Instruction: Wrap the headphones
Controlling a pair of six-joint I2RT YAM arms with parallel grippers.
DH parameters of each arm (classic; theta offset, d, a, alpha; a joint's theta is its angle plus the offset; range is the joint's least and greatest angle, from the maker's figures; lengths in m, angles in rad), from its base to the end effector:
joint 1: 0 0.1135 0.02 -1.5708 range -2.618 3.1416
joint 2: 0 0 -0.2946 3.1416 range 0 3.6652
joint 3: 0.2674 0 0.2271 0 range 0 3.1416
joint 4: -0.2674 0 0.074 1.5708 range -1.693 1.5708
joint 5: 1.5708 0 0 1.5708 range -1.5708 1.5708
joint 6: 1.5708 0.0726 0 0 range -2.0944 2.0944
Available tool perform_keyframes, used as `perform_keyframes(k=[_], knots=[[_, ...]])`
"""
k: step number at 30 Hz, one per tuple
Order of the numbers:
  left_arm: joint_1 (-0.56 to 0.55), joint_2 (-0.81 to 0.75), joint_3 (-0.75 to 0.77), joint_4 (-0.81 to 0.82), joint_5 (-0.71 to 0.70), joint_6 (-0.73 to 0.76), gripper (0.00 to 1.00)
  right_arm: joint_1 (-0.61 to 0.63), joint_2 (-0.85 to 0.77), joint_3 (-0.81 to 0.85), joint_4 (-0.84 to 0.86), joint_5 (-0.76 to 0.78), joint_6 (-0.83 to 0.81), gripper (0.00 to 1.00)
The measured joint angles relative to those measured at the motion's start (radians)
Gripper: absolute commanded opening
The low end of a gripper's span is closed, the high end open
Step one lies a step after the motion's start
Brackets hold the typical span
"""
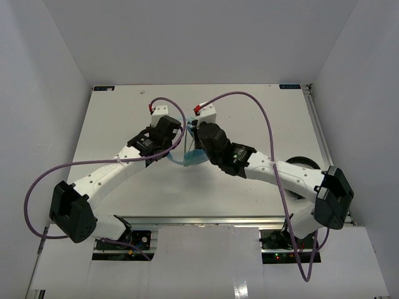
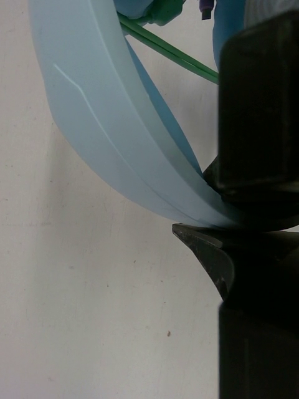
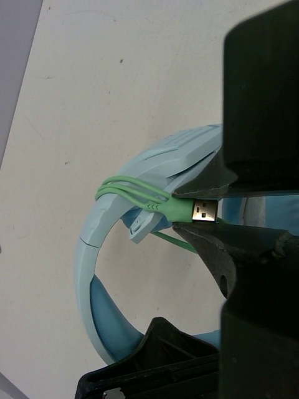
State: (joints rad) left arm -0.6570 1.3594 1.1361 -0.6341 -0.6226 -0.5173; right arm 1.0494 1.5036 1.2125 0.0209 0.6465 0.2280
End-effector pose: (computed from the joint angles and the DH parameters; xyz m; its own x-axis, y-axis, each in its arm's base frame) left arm 0.2413 -0.1327 0.3110 -0.6163 -0.0320 -0.7868 -0.1275 0.9900 0.0596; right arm 0.2145 0.2855 0.3668 -0.2206 -0.0218 -0.9751 -0.3625 0.9300 0.0612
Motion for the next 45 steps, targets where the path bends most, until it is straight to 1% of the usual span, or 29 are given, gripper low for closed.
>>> perform_keyframes(k=[6,12,16,20,22,25,27,37,42,45], knots=[[0.051,0.076,-0.041,0.098,0.068,0.016,0.0,-0.045,0.098,0.0,0.053,-0.005,0.001,0.11],[0.089,0.123,-0.126,0.213,0.144,0.015,0.0,-0.088,0.204,-0.003,0.105,-0.049,0.005,0.11],[0.114,0.131,-0.189,0.276,0.192,0.004,0.0,-0.095,0.271,0.002,0.142,-0.068,0.004,0.1],[0.141,0.176,-0.227,0.33,0.245,-0.014,0.0,-0.098,0.36,0.029,0.165,-0.07,0.004,0.1],[0.156,0.19,-0.248,0.359,0.262,-0.03,0.0,-0.098,0.379,0.04,0.18,-0.072,0.004,0.09],[0.168,0.193,-0.269,0.396,0.282,-0.043,0.06,-0.098,0.392,0.051,0.185,-0.074,0.004,0.1],[0.171,0.194,-0.28,0.416,0.291,-0.049,0.17,-0.099,0.399,0.057,0.185,-0.073,0.003,0.1],[0.179,0.18,-0.326,0.483,0.328,-0.074,0.46,-0.099,0.44,0.099,0.192,-0.066,-0.004,0.11],[0.171,0.131,-0.345,0.503,0.366,-0.073,0.53,-0.101,0.451,0.101,0.216,-0.049,-0.021,0.11],[0.167,0.103,-0.349,0.506,0.376,-0.074,0.6,-0.099,0.453,0.101,0.221,-0.031,-0.032,0.12]])
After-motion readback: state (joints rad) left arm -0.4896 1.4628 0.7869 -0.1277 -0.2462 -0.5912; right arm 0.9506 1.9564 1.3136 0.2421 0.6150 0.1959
